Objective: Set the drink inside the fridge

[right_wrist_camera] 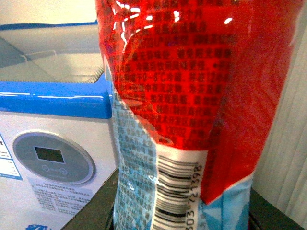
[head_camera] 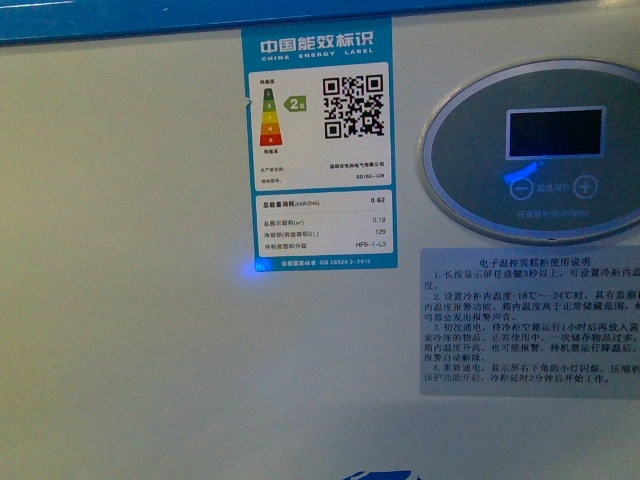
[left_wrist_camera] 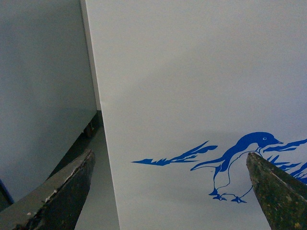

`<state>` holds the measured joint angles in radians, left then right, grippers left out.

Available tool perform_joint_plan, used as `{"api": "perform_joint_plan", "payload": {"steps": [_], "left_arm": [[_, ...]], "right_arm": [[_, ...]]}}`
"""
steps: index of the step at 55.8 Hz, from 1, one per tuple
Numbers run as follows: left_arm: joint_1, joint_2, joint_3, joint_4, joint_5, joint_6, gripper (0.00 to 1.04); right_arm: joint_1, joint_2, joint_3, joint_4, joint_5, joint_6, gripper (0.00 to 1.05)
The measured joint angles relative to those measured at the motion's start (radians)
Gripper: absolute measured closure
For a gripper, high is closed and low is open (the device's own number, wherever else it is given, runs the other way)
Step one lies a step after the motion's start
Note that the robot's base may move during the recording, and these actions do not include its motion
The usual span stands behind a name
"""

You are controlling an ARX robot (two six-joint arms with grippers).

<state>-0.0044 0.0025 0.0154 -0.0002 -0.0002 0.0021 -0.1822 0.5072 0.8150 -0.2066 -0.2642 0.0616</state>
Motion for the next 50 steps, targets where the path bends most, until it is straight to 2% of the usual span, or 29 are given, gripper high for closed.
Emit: {"api": "perform_joint_plan", "payload": {"steps": [1, 4, 10, 19, 33, 50], "left_arm": [[0.0, 0.0, 0.0, 0.0, 0.0, 0.0, 0.08], [0.0, 0.0, 0.0, 0.0, 0.0, 0.0, 0.08], [0.0, 0.0, 0.0, 0.0, 0.0, 0.0, 0.08], [0.0, 0.0, 0.0, 0.0, 0.0, 0.0, 0.08], [0.0, 0.0, 0.0, 0.0, 0.0, 0.0, 0.08], [0.0, 0.0, 0.0, 0.0, 0.0, 0.0, 0.08]], "right_arm": [[0.038, -0.003, -0.009, 0.01, 0.053, -0.009, 0.64], [0.094, -0.009, -0.025, 0.028, 0.121, -0.019, 0.64], [0.255, -0.026, -0.08, 0.065, 0.321, -0.055, 0.64], [0.342, -0.04, -0.121, 0.083, 0.426, -0.071, 0.64], [0.32, -0.057, -0.155, 0.106, 0.433, -0.081, 0.65], [0.206, -0.084, -0.202, 0.137, 0.407, -0.049, 0.65]]}}
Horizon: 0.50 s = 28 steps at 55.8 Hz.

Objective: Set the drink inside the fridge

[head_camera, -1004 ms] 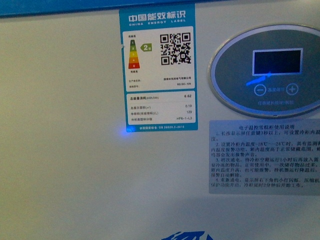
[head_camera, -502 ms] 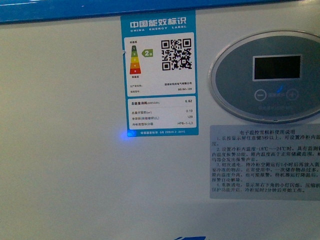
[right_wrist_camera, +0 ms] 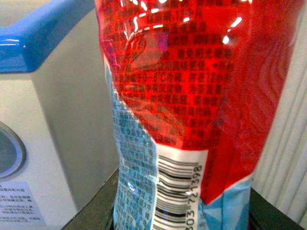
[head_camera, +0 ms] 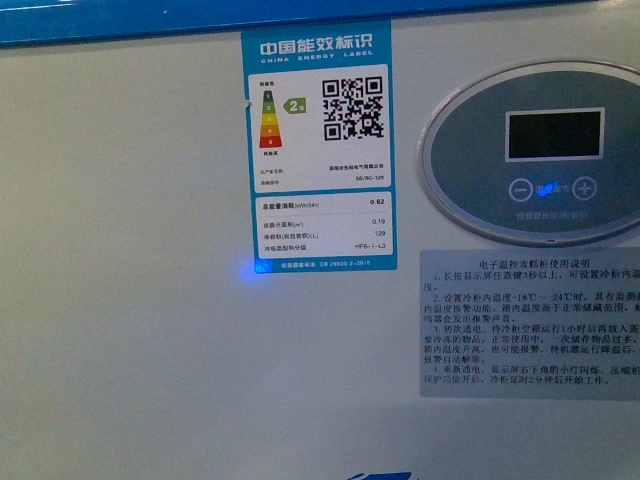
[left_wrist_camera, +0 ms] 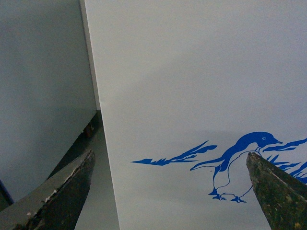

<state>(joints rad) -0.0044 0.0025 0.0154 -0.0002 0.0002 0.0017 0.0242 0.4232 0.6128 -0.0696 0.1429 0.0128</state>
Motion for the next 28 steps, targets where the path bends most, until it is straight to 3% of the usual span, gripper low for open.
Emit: {"api": "perform_joint_plan", "payload": {"steps": [28], "left_arm": [[0.0, 0.0, 0.0, 0.0, 0.0, 0.0, 0.08]], "right_arm": [[-0.009, -0.01, -0.007, 0.0, -0.012, 0.014, 0.65]]}}
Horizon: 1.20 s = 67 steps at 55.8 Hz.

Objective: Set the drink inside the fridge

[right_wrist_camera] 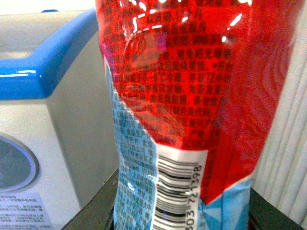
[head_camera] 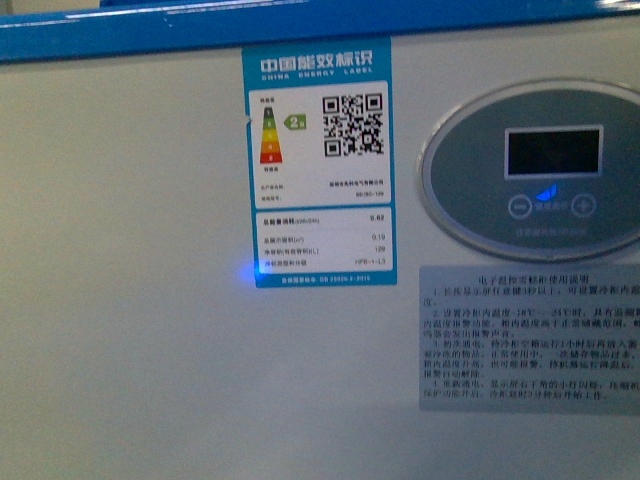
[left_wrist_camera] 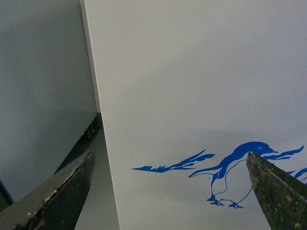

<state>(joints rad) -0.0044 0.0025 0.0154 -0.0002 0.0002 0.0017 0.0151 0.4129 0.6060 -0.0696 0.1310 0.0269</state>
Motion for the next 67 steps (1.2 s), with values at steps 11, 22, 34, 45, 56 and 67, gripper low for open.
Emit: {"api": "perform_joint_plan", "payload": {"steps": [11, 22, 34, 45, 56, 67], "left_arm": [[0.0, 0.0, 0.0, 0.0, 0.0, 0.0, 0.08], [0.0, 0.0, 0.0, 0.0, 0.0, 0.0, 0.08], [0.0, 0.0, 0.0, 0.0, 0.0, 0.0, 0.08], [0.0, 0.0, 0.0, 0.0, 0.001, 0.0, 0.08], [0.0, 0.0, 0.0, 0.0, 0.0, 0.0, 0.08], [0.0, 0.0, 0.0, 0.0, 0.0, 0.0, 0.08]], "right_arm": [[0.0, 0.0, 0.0, 0.0, 0.0, 0.003, 0.65], [0.0, 0.0, 0.0, 0.0, 0.0, 0.003, 0.65], [0.0, 0.0, 0.0, 0.0, 0.0, 0.003, 0.65], [0.0, 0.0, 0.0, 0.0, 0.0, 0.003, 0.65], [0.0, 0.0, 0.0, 0.0, 0.0, 0.003, 0.65], [0.0, 0.0, 0.0, 0.0, 0.0, 0.003, 0.65]]}}
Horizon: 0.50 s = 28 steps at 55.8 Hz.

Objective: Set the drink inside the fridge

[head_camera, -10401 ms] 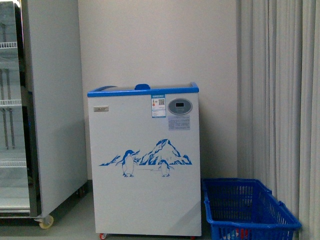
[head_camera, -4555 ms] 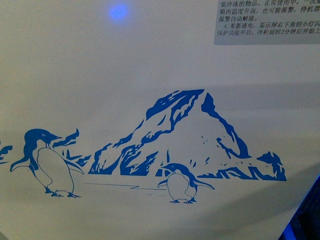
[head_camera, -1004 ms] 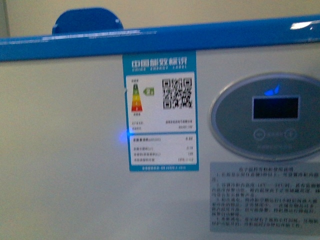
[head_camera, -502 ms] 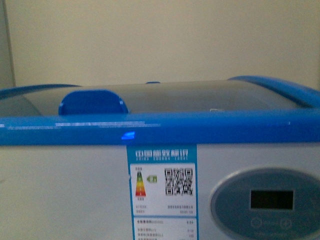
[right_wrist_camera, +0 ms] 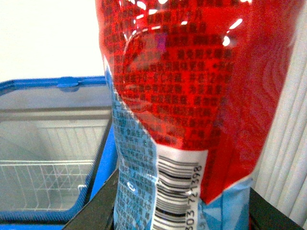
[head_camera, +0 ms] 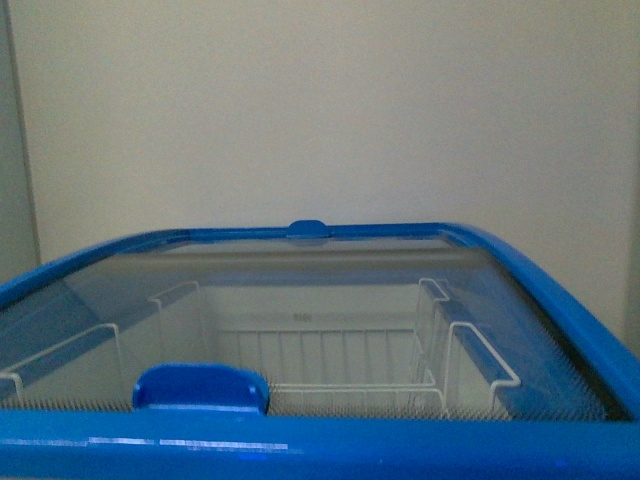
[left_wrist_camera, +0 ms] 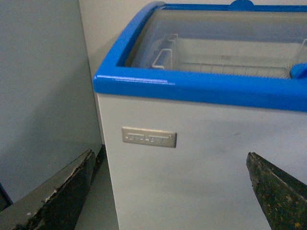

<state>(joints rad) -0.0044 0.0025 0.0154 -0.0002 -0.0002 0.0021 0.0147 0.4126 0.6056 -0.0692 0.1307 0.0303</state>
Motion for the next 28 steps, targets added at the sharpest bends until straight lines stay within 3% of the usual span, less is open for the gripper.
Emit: {"api": "perform_joint_plan", "payload": {"steps": [22, 28], "left_arm": [[0.0, 0.001, 0.0, 0.0, 0.0, -0.001, 0.08], [0.027, 0.124, 0.034, -0.013, 0.013, -0.158, 0.08]], "right_arm": [[0.0, 0.0, 0.0, 0.0, 0.0, 0.0, 0.65], [0.0, 0.0, 0.0, 0.0, 0.0, 0.0, 0.65]]}}
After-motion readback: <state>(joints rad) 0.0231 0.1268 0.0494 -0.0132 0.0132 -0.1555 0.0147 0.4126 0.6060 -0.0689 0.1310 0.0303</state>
